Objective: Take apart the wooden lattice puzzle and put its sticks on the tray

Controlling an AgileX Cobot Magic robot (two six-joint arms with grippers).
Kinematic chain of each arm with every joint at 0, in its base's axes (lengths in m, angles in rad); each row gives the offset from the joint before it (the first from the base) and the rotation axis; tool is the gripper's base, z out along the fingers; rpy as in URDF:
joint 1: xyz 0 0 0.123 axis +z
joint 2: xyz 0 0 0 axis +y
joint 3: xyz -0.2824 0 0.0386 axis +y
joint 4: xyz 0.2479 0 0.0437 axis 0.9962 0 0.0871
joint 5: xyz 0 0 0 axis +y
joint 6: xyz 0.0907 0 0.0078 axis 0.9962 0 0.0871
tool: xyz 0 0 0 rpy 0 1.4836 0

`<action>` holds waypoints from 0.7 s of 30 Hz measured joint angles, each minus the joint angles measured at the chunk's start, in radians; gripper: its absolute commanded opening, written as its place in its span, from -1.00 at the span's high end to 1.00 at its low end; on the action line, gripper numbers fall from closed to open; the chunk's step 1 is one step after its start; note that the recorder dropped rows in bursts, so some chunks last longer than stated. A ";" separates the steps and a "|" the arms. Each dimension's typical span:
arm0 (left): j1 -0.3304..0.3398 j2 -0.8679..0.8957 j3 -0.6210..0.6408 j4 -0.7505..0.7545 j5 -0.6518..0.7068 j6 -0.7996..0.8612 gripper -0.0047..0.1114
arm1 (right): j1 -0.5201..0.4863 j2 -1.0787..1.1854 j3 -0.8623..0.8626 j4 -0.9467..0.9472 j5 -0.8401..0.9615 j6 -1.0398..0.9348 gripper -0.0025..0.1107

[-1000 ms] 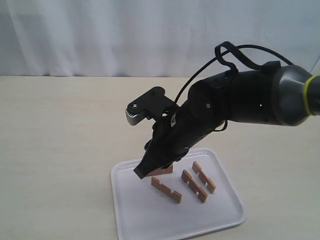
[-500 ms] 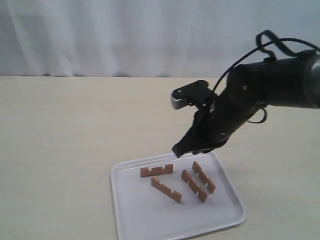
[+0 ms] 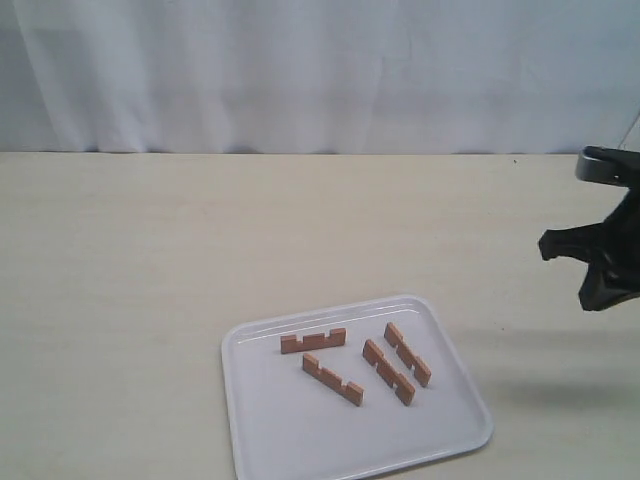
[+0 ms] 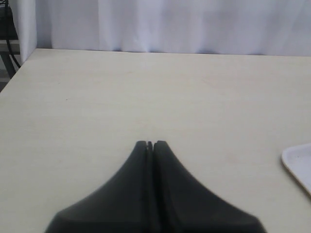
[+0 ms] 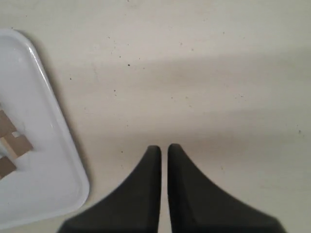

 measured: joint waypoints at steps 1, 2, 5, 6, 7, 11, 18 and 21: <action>0.000 0.000 0.000 0.000 0.000 0.000 0.92 | -0.002 -0.026 0.022 0.000 -0.014 0.008 0.87; 0.000 0.000 0.000 0.000 0.000 0.000 0.92 | -0.002 -0.060 0.045 0.000 -0.032 0.008 0.87; 0.000 0.000 0.000 0.000 0.000 0.000 0.92 | -0.002 -0.184 0.136 0.000 -0.113 0.010 0.87; 0.000 0.000 0.000 0.000 0.000 0.000 0.92 | -0.002 -0.230 0.168 0.000 -0.137 0.010 0.87; 0.000 0.000 0.000 0.000 0.000 0.000 0.92 | -0.002 -0.268 0.202 0.000 -0.153 0.010 0.87; 0.000 0.000 0.000 0.000 0.000 0.000 0.92 | -0.002 -0.466 0.319 0.002 -0.223 0.000 0.87; 0.000 0.000 0.000 0.000 0.000 0.000 0.92 | -0.002 -0.891 0.475 0.009 -0.300 -0.010 0.87; 0.000 0.000 0.000 0.000 0.000 0.000 0.92 | -0.002 -1.077 0.545 0.045 -0.346 -0.037 0.87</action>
